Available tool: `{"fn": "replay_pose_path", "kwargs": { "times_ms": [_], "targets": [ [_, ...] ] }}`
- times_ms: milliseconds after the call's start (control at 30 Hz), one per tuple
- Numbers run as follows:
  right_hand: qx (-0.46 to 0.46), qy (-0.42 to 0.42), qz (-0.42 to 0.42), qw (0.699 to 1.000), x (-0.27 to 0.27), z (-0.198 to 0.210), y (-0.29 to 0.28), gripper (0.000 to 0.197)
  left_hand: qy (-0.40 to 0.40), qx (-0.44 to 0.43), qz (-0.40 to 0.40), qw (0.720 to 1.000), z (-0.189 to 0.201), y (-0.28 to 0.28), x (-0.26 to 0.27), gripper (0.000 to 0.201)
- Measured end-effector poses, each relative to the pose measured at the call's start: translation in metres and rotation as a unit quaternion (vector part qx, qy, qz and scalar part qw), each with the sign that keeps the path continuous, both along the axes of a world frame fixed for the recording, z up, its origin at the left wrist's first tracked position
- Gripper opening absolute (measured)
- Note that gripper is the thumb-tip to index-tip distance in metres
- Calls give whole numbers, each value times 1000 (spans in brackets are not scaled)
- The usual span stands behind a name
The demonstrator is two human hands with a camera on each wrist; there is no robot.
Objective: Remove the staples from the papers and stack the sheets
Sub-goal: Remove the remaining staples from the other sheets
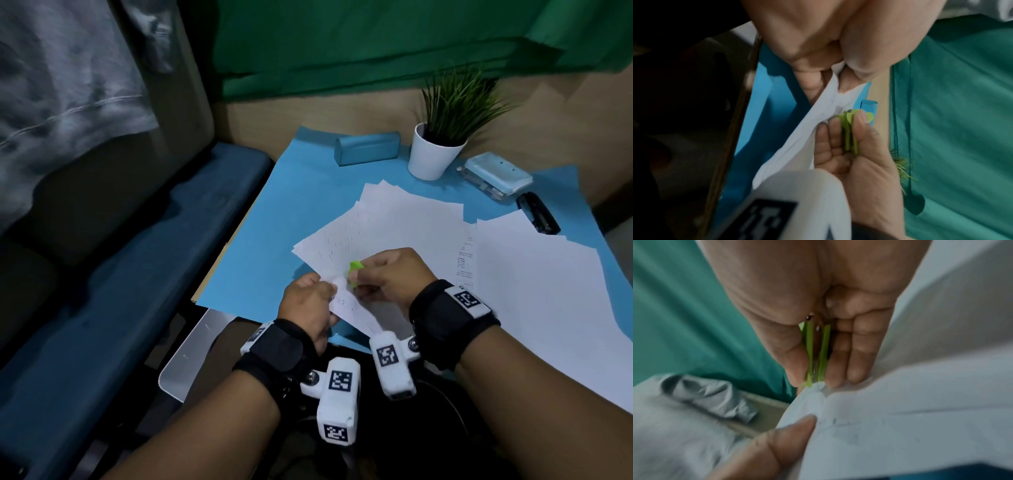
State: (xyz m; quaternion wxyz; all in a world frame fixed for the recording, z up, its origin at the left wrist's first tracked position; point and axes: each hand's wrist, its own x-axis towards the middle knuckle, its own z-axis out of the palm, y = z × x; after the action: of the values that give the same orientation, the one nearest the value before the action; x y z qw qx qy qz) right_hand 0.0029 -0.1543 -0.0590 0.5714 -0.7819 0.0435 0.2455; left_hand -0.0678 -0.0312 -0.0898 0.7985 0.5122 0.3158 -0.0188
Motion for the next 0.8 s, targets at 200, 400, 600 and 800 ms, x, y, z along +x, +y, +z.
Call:
{"fn": "replay_pose_path", "kwargs": {
  "times_ms": [200,400,600,800],
  "targets": [
    [167,110,-129,971,11,-7,-16,14,22,-75,20,997,3,5,5,22],
    [20,6,-51,998,14,-3,-21,27,29,-86,-10,996,11,17,9,10],
    [-295,-255,158,907,-1,19,0,37,48,-46,-32,997,13,20,17,9],
    [-336,-318,196,865,-11,22,4,22,33,-26,-34,999,6,16,8,24]
  ]
}}
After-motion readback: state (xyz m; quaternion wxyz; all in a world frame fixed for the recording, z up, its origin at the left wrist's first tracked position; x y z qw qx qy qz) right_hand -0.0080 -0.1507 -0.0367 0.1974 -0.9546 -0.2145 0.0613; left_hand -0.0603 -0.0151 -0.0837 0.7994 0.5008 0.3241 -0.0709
